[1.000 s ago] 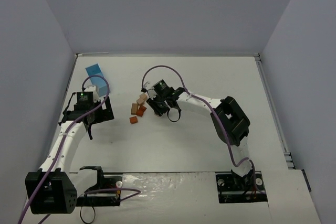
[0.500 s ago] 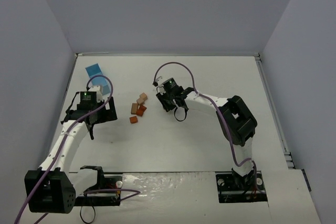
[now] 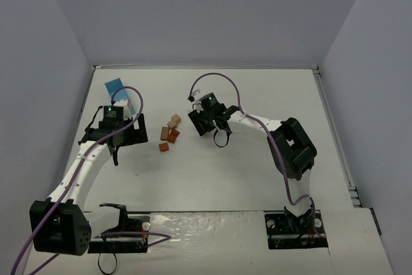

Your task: Build the wood block tower

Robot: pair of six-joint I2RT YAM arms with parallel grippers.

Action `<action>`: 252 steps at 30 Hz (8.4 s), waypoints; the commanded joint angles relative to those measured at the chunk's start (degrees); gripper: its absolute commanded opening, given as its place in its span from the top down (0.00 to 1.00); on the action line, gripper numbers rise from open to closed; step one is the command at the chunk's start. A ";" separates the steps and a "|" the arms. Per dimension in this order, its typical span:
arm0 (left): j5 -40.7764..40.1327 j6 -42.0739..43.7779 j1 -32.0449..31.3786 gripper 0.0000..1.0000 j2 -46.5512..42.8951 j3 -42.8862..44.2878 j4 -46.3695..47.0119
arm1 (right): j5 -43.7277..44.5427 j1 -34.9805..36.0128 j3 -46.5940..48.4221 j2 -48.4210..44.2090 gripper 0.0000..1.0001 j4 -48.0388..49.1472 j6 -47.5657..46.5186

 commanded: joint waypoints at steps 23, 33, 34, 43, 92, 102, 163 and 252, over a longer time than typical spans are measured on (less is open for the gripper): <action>-2.33 0.71 -0.09 0.12 -9.24 -3.38 -3.32 | 5.07 4.82 36.44 20.97 0.40 2.48 9.65; -2.15 0.89 -0.17 0.12 -8.64 -3.75 -3.06 | 8.42 5.43 37.50 25.82 0.46 2.39 11.52; -2.09 0.83 -0.17 0.12 -8.52 -3.75 -3.06 | 8.61 5.43 37.14 25.77 0.48 2.39 11.58; -1.74 1.21 -0.17 0.12 -7.72 -3.96 -2.26 | 8.83 4.29 30.60 21.82 0.63 2.31 11.44; -1.40 2.47 -0.05 0.12 -4.72 -3.79 -0.16 | -6.15 -2.92 -14.46 -7.97 0.86 5.96 -12.77; -1.36 2.65 -0.08 0.12 -4.62 -3.75 -0.16 | -5.00 -3.01 -15.73 -10.61 0.44 5.45 -11.35; -1.62 3.17 -0.08 0.12 -6.00 -3.66 -0.16 | -11.72 -3.80 -2.64 -1.74 1.00 -8.15 -21.91; -2.25 1.07 0.00 0.12 -13.11 -1.46 -4.90 | -19.08 5.52 33.18 17.38 0.43 -10.35 -28.21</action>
